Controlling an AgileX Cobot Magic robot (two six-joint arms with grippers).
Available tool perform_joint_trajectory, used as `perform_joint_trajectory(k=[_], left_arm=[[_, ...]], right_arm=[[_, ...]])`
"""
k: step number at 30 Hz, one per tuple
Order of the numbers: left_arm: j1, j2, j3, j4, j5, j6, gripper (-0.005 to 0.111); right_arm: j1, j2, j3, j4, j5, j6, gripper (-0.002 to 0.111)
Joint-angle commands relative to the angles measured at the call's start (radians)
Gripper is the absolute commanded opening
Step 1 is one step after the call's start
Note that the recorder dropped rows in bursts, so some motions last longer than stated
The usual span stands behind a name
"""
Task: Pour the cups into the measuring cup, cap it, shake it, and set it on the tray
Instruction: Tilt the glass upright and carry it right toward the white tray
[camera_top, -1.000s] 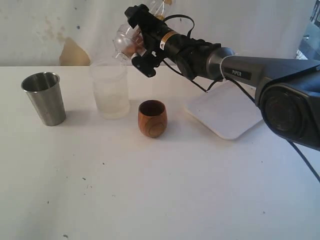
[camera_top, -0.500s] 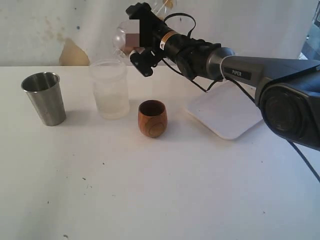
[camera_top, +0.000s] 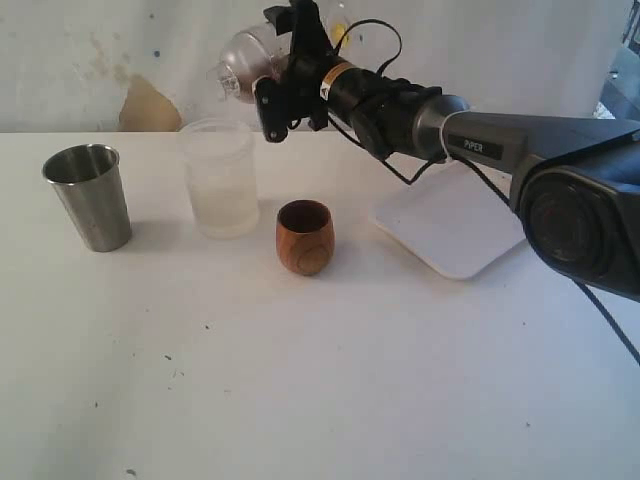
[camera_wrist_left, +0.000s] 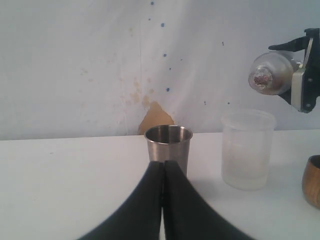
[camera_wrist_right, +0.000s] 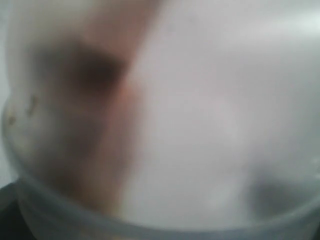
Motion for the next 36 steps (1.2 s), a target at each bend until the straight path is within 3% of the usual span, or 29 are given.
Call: perform_joint_trajectory(k=[1,9,20,36], left_arm=[[-0.004,-0.004,0.005,-0.009,-0.005,-0.001,0.0],[-0.004,-0.004,0.005,-0.009,-0.005,-0.001,0.0],[-0.004,-0.004,0.005,-0.009,-0.005,-0.001,0.0],[-0.004,-0.004,0.005,-0.009,-0.005,-0.001,0.0]], right_arm=[[-0.007,-0.011,-0.013,0.012,-0.014,0.212,0.0],[-0.023,-0.018,-0.013,0.064,0.031,0.474,0.0],[-0.117,-0.053,-0.011,0.547,0.132,0.524,0.0],[-0.21,-0.15,0.143,0.567,0.102,0.937,0.0]])
